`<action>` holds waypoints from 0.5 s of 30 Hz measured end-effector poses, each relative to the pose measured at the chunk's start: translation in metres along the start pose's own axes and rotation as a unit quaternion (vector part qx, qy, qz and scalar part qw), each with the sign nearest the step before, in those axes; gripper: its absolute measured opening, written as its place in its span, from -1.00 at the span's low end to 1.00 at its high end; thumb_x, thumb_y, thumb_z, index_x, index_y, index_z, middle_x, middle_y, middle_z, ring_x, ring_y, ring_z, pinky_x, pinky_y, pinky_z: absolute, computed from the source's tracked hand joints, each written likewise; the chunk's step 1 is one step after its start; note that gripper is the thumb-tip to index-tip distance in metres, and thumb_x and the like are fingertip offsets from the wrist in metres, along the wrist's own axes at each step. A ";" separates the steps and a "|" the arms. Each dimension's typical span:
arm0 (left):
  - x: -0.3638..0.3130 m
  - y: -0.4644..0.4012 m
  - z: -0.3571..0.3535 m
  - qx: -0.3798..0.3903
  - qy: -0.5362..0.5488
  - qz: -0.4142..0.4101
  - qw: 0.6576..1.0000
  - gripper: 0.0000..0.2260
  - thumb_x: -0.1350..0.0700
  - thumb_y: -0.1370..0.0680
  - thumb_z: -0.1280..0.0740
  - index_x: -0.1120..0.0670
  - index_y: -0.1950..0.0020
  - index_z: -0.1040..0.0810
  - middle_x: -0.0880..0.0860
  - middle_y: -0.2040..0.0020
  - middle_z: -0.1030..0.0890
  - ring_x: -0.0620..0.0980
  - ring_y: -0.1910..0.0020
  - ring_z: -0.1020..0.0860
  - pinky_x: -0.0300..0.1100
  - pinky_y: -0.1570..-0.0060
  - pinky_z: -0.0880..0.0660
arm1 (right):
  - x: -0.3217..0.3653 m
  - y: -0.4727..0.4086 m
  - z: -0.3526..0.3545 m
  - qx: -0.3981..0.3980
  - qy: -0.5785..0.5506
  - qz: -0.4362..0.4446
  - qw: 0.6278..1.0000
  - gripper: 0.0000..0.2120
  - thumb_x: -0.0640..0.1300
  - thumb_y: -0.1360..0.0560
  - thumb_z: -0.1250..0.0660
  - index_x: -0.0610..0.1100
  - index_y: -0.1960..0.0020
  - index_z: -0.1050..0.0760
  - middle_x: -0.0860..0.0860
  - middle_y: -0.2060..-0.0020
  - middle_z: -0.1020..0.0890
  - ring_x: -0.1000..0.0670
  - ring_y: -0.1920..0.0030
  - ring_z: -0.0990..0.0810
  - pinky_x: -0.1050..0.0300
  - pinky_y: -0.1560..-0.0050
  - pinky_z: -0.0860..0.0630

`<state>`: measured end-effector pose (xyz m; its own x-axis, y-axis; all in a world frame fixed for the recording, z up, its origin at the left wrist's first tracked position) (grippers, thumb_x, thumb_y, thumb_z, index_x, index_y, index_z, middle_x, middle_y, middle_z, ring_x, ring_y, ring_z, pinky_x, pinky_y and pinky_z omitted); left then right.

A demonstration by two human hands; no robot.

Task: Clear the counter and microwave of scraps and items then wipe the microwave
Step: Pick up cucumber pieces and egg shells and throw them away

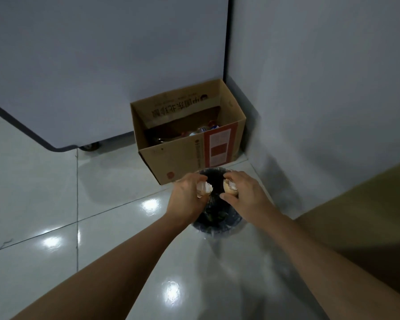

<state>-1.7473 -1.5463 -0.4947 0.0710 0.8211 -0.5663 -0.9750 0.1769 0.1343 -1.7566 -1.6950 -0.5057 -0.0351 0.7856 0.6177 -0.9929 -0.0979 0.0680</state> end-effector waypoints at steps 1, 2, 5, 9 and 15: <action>0.008 -0.005 -0.011 -0.003 -0.003 -0.003 1.000 -0.60 0.17 -0.45 -0.42 0.07 -0.28 -0.50 0.05 -0.23 -0.53 -0.02 -0.14 -0.52 -0.37 0.00 -0.35 | -0.009 -0.004 -0.011 0.000 0.006 0.001 1.000 -0.56 -0.09 -0.43 -0.43 -0.14 -0.26 -0.43 -0.07 -0.13 -0.51 -0.05 -0.14 -0.48 0.21 -0.08 -0.34; 0.016 -0.010 -0.022 -0.006 -0.006 -0.007 1.000 -0.60 0.17 -0.45 -0.42 0.07 -0.28 -0.50 0.05 -0.24 -0.53 -0.02 -0.14 -0.52 -0.37 0.00 -0.35 | -0.018 -0.009 -0.023 0.001 0.012 0.002 1.000 -0.56 -0.08 -0.43 -0.43 -0.14 -0.25 -0.43 -0.07 -0.13 -0.51 -0.06 -0.13 -0.49 0.21 -0.08 -0.34; 0.035 -0.025 -0.048 -0.017 -0.018 -0.021 0.999 -0.60 0.16 -0.44 -0.42 0.08 -0.27 -0.50 0.05 -0.23 -0.53 -0.02 -0.15 -0.52 -0.39 -0.01 -0.32 | -0.038 -0.022 -0.052 0.002 0.022 0.009 1.000 -0.56 -0.08 -0.43 -0.43 -0.14 -0.25 -0.43 -0.08 -0.14 -0.53 -0.08 -0.16 -0.49 0.10 -0.15 -0.41; 0.052 -0.037 -0.073 -0.020 -0.034 -0.045 0.998 -0.63 0.19 -0.44 -0.40 0.11 -0.24 -0.53 0.07 -0.21 -0.55 0.00 -0.18 -0.50 -0.36 -0.07 -0.32 | -0.056 -0.033 -0.080 0.013 0.026 0.001 1.000 -0.56 -0.09 -0.45 -0.41 -0.14 -0.27 -0.41 -0.09 -0.16 -0.51 -0.09 -0.20 -0.46 0.01 -0.20 -0.42; 0.065 -0.048 -0.093 -0.016 -0.043 -0.046 0.998 -0.61 0.19 -0.43 -0.38 0.12 -0.26 -0.50 0.09 -0.22 -0.52 0.02 -0.21 -0.48 -0.29 -0.14 -0.34 | -0.071 -0.039 -0.101 0.051 0.029 -0.011 0.998 -0.51 -0.08 -0.50 -0.35 -0.17 -0.37 -0.32 -0.12 -0.23 -0.45 -0.09 -0.26 -0.41 0.06 -0.24 -0.37</action>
<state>-1.7153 -1.5516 -0.6139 0.1762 0.8459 -0.5034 -0.9699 0.2365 0.0580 -1.7271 -1.6851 -0.6317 -0.0232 0.8224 0.5685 -0.9766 -0.1402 0.1630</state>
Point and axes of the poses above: each hand's wrist, its own y-axis away from the middle knuckle, its own z-axis out of the back of the hand, x = y × z, the point moved 5 cm from there along -y, towards the middle knuckle
